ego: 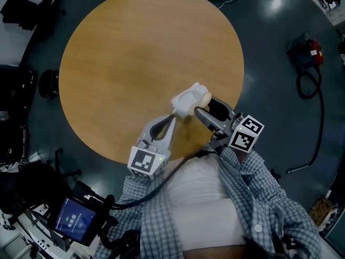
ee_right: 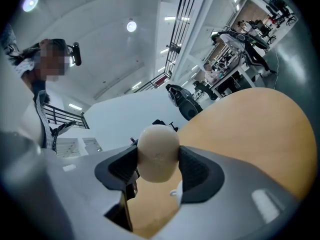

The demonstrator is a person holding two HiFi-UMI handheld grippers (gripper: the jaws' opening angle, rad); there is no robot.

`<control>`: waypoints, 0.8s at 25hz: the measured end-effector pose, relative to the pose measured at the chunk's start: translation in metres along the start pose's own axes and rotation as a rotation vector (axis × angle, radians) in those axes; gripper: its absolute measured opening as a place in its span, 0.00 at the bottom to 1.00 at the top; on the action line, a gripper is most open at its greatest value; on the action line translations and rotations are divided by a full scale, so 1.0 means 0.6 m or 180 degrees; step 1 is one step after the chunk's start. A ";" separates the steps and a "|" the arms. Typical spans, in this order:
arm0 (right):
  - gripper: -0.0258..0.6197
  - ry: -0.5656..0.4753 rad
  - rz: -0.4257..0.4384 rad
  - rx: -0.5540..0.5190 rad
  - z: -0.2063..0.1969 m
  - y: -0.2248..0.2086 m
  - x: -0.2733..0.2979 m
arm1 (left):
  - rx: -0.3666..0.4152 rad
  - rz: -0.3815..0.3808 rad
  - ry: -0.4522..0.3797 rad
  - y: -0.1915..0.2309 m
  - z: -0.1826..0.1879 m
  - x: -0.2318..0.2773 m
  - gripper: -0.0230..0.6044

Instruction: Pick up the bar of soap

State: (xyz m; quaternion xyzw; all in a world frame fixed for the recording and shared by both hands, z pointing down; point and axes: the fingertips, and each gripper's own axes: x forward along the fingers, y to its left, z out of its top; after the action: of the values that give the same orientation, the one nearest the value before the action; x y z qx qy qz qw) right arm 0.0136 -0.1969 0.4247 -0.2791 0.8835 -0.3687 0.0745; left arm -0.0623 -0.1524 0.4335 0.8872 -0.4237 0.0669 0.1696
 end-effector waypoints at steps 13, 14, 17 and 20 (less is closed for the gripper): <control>0.45 0.0058 -0.0049 -0.0015 -0.007 -0.002 0.004 | 0.0044 0.0002 -0.0124 0.004 -0.004 0.001 0.03; 0.45 0.0063 -0.0051 -0.0018 -0.008 -0.002 0.004 | 0.0040 0.0000 -0.0092 0.003 -0.005 0.000 0.03; 0.45 0.0067 -0.0056 -0.0025 -0.006 -0.003 0.003 | 0.0032 -0.0010 0.0007 -0.001 -0.004 -0.001 0.03; 0.45 0.0060 -0.0064 -0.0022 -0.003 -0.003 0.000 | 0.0044 -0.0002 -0.0043 0.001 -0.005 0.001 0.03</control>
State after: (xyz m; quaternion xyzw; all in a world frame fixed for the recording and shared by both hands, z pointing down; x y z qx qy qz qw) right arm 0.0139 -0.1969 0.4275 -0.2847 0.8826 -0.3690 0.0614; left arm -0.0624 -0.1519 0.4364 0.8890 -0.4241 0.0638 0.1606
